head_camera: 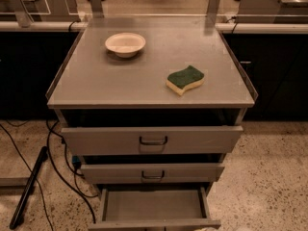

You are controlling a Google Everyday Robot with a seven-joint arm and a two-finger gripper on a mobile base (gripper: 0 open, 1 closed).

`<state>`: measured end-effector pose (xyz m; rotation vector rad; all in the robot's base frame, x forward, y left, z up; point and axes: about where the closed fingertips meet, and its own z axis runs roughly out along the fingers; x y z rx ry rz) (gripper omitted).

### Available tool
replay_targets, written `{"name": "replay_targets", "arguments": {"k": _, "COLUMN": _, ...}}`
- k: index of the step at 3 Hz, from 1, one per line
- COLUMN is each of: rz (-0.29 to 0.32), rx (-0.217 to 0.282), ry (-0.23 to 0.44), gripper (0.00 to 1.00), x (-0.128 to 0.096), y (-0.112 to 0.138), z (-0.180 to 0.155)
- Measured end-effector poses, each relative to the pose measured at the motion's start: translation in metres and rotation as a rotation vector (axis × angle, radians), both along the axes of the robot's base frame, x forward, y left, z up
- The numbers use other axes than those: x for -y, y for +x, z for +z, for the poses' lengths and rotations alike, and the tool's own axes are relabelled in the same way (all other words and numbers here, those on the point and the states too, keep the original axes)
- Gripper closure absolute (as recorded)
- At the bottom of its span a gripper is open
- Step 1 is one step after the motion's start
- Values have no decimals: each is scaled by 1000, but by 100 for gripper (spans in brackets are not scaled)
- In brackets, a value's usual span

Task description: Close bottom drawer

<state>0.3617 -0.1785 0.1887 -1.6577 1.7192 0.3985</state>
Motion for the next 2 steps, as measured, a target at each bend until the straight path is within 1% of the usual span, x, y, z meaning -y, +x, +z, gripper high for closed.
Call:
{"name": "replay_targets", "arguments": {"k": 1, "rz": -13, "rx": 71, "ry": -9, "gripper": 100, "x": 0, "y": 31, "z": -10}}
{"name": "replay_targets", "arguments": {"k": 2, "rz": -20, "rx": 109, "ry": -21, "gripper": 100, "x": -2, "y": 53, "z": -16}}
